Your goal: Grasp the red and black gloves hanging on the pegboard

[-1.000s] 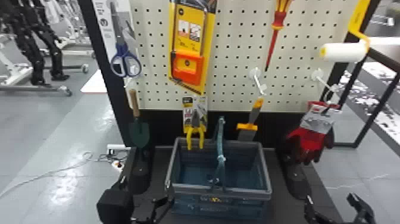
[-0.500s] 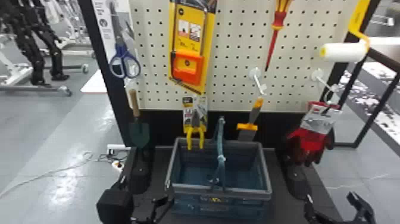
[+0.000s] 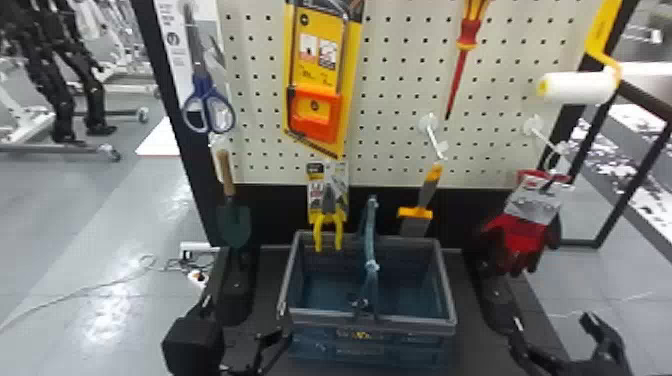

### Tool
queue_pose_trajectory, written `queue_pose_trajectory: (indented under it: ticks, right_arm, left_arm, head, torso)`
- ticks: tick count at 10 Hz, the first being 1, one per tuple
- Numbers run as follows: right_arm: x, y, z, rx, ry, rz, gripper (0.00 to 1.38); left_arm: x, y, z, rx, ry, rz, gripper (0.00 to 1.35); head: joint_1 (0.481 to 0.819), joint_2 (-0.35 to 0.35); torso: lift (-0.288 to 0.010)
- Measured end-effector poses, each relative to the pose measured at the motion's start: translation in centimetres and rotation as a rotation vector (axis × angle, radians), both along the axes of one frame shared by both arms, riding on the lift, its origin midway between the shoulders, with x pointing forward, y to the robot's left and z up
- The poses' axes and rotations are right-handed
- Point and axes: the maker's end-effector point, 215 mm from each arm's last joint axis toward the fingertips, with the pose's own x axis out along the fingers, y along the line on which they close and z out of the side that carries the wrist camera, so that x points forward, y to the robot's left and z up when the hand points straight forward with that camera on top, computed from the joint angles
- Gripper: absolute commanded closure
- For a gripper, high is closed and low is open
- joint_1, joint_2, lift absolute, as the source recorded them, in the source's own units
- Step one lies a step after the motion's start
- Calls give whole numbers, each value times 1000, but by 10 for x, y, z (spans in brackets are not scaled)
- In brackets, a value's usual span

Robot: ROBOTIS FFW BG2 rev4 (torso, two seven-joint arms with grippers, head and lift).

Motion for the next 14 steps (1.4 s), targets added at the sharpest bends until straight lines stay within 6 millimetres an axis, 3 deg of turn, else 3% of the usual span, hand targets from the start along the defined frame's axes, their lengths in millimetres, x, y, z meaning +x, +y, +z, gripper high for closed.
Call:
queue_pose_trajectory:
  ticks: [4, 14]
  right_arm:
    - [36, -3, 26, -51, -6, 118, 219]
    - [135, -53, 82, -11, 40, 299, 219]
  left_arm:
    - [0, -1, 0, 0, -1, -3, 90]
    - [8, -8, 8, -3, -18, -16, 87]
  head:
    - [549, 0]
    - [549, 0]
  torso:
    - [-100]
    - [-100]
